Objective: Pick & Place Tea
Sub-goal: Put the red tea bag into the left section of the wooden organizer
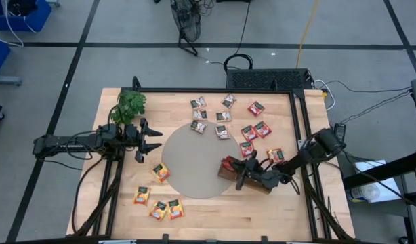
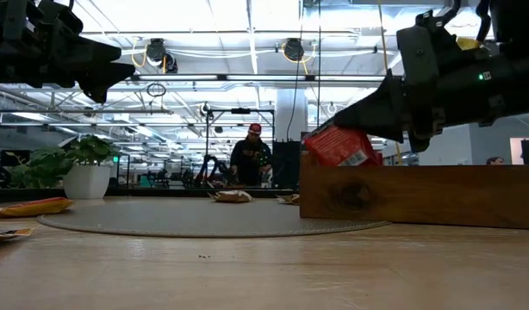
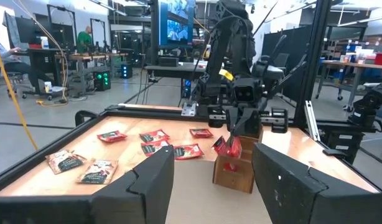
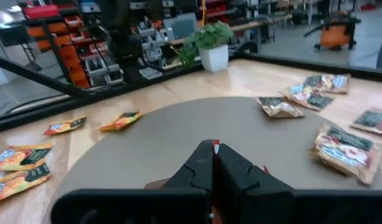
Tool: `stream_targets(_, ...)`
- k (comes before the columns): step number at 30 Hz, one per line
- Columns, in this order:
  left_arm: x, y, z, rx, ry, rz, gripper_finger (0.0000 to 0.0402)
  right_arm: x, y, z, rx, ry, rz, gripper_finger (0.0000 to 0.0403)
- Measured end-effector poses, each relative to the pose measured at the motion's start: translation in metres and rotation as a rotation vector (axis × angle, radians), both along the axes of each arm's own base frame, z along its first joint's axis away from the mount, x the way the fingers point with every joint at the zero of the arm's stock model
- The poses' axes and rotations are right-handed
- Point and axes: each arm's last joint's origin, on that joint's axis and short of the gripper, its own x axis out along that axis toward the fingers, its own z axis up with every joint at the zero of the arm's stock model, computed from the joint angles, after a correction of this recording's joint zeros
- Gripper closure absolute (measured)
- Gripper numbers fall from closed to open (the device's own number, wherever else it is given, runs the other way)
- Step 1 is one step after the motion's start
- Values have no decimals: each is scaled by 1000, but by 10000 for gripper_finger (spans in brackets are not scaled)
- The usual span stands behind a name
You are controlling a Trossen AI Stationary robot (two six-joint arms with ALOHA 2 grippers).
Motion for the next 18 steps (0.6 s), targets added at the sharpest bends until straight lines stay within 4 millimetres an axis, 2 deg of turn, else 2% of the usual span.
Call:
stream_targets(11, 0, 0, 0, 0, 0, 0, 188, 0, 1, -6, -68, 38, 10, 396)
stream_targets(18, 0, 0, 0, 0, 0, 0, 188, 0, 1, -6, -122, 63, 14, 342)
